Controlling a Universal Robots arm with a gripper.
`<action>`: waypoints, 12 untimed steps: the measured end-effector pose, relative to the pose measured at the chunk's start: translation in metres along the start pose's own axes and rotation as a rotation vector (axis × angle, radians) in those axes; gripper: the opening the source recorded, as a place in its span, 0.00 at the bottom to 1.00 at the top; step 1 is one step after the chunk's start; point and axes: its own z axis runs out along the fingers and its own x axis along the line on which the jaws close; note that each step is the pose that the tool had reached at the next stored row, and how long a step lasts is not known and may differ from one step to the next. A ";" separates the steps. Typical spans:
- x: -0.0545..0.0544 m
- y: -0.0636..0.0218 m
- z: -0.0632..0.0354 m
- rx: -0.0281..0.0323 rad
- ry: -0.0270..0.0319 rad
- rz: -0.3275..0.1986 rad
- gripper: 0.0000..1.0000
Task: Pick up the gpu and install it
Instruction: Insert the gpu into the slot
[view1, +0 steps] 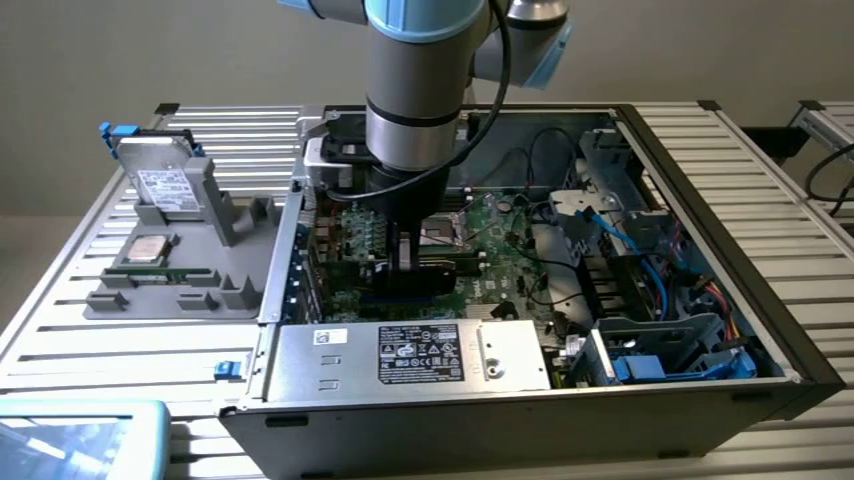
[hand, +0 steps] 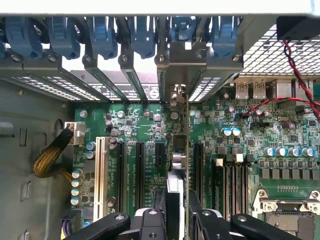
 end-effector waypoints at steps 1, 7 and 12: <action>0.000 0.0000 0.0001 0.0001 0.0000 0.000 0.28; 0.000 -0.0001 0.0009 0.0001 -0.0001 0.000 0.28; 0.000 -0.0001 0.0017 0.0000 0.0000 0.000 0.28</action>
